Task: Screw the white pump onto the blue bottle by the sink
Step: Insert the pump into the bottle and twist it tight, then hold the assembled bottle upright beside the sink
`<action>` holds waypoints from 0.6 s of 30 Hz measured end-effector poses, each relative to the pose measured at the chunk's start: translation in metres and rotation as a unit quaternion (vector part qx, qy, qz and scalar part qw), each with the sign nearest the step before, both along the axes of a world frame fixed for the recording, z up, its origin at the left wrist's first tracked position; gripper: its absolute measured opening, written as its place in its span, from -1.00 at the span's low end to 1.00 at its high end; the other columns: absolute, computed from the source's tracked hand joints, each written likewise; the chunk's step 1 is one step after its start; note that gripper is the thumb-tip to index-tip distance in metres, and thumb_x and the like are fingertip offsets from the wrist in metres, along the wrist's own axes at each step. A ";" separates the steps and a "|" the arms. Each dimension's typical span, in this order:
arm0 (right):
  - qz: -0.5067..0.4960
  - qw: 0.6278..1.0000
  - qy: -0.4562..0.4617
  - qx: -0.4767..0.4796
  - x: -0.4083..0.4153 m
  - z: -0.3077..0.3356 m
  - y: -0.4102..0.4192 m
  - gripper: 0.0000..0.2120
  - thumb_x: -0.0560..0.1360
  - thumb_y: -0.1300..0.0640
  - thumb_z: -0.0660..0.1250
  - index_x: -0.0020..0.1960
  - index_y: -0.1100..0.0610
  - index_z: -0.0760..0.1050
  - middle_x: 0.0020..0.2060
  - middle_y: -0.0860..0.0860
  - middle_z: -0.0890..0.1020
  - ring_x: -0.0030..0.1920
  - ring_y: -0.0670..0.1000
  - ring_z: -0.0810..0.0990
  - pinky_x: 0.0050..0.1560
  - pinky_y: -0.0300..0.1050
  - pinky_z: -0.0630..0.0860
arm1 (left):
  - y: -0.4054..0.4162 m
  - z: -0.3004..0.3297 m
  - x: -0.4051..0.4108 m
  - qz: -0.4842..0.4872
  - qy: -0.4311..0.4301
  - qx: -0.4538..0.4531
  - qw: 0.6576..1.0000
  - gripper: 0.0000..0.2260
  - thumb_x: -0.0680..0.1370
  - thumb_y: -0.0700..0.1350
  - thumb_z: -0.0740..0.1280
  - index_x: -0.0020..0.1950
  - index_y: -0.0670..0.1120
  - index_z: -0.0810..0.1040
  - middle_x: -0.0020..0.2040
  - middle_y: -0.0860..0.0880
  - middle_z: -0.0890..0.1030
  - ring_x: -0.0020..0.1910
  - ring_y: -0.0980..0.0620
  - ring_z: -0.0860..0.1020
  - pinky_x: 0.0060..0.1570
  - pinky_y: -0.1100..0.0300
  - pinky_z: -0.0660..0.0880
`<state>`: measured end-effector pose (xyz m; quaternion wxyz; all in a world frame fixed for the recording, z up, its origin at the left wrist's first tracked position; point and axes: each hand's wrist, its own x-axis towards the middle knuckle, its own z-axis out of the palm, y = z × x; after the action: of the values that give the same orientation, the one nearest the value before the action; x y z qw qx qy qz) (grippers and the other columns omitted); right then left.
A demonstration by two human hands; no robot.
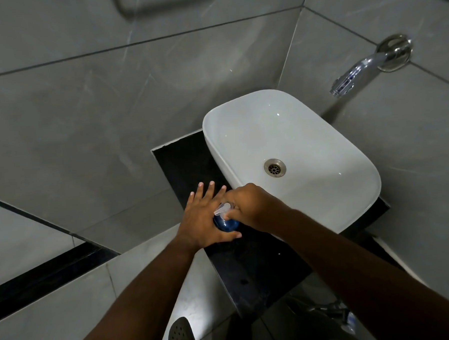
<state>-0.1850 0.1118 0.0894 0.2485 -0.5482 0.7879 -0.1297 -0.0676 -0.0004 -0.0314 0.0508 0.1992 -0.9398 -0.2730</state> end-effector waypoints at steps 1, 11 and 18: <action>-0.001 1.000 -0.008 -0.002 0.000 -0.001 0.001 -0.68 0.49 0.12 0.37 0.21 0.20 0.55 0.08 0.17 0.66 0.05 0.13 0.62 0.11 -0.09 0.47 | 0.000 0.000 0.000 -0.001 -0.001 0.000 1.000 0.10 0.22 0.50 0.41 0.60 0.09 0.02 0.63 -0.07 0.00 0.58 -0.08 -0.21 0.52 -0.17 -0.19; -0.032 0.997 -0.071 -0.002 -0.002 -0.015 0.006 -0.61 0.52 0.18 0.34 0.30 0.31 0.46 0.20 0.25 0.60 0.19 0.16 0.58 0.20 -0.13 0.39 | -0.001 0.003 0.001 -0.012 -0.004 0.013 1.000 0.16 0.19 0.56 0.36 0.61 0.06 -0.04 0.63 -0.06 -0.02 0.59 -0.08 -0.18 0.53 -0.19 -0.12; -0.127 0.991 -0.016 -0.030 0.029 -0.026 0.032 -0.43 0.54 0.08 0.32 0.48 0.11 0.21 0.31 0.12 0.53 0.28 0.08 0.53 0.36 -0.04 0.42 | 0.009 0.010 0.016 0.029 0.000 0.176 0.984 0.29 0.14 0.40 0.55 0.62 0.00 -0.12 0.62 0.00 0.06 0.55 0.07 0.07 0.47 0.13 0.08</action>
<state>-0.1559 0.1443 0.0637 0.2262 -0.4485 0.8429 -0.1928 -0.0517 0.0091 -0.0218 0.0225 0.2319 -0.8711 -0.4323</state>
